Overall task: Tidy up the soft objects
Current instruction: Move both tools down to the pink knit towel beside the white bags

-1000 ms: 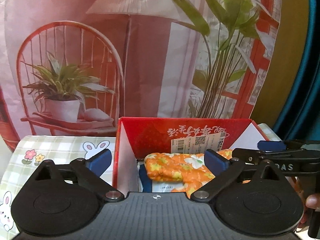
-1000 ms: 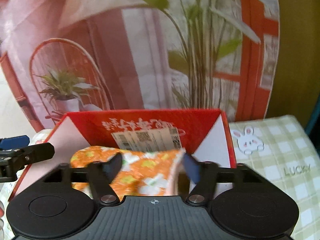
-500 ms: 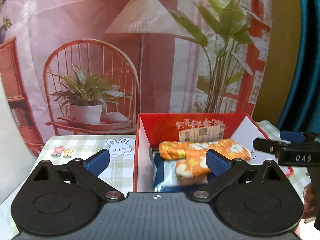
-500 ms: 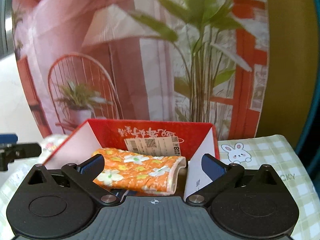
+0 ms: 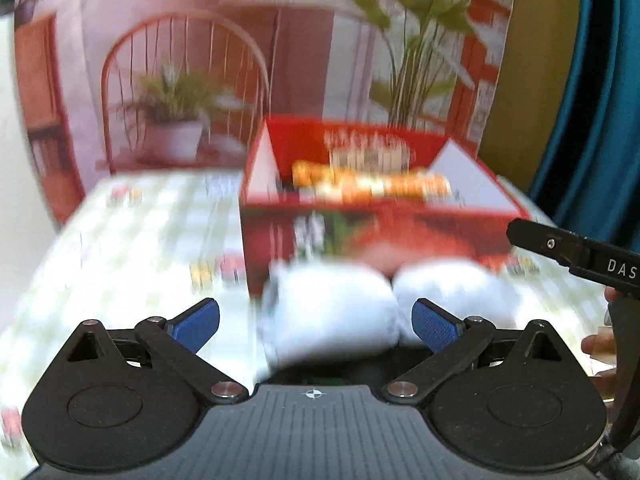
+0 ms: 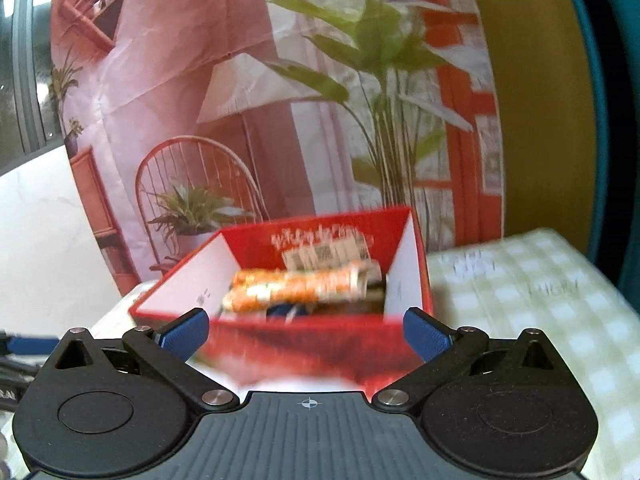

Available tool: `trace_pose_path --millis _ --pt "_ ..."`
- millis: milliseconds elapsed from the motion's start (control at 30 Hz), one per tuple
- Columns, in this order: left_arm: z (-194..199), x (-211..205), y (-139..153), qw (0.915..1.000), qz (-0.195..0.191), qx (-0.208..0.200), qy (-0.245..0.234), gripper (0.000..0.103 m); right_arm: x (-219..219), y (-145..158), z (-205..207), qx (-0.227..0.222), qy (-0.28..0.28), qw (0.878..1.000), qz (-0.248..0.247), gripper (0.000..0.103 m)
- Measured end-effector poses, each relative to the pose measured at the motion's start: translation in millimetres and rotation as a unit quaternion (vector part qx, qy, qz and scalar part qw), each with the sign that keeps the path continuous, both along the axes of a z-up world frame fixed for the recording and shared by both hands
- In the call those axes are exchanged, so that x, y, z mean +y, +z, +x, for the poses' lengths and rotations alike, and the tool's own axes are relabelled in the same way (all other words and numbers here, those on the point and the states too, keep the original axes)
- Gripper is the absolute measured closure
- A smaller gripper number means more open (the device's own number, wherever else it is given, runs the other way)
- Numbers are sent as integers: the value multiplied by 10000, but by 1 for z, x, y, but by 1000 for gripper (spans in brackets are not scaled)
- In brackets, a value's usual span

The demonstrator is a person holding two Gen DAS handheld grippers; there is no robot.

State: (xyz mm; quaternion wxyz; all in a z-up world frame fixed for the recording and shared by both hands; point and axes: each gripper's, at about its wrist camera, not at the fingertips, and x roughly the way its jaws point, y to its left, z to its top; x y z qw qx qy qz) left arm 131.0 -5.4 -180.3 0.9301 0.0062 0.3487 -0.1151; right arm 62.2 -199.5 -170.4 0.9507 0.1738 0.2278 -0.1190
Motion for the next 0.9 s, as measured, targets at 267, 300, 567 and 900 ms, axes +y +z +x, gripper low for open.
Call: trace_pose_path --millis 267,300,567,900 --pt "-35 8 -30 9972 -349 656 106 0 18 -36 -46 372 55 9991 220 0" --pt "-37 9 -31 9966 -386 710 157 0 20 -39 -49 444 78 9988 177 0" --pt "-36 13 -55 9885 -480 1349 495 0 37 -55 -63 1047 248 9942 -47 0" --pt "-20 29 -73 9842 -1068 1256 651 0 30 -78 -58 1471 275 9881 365 0"
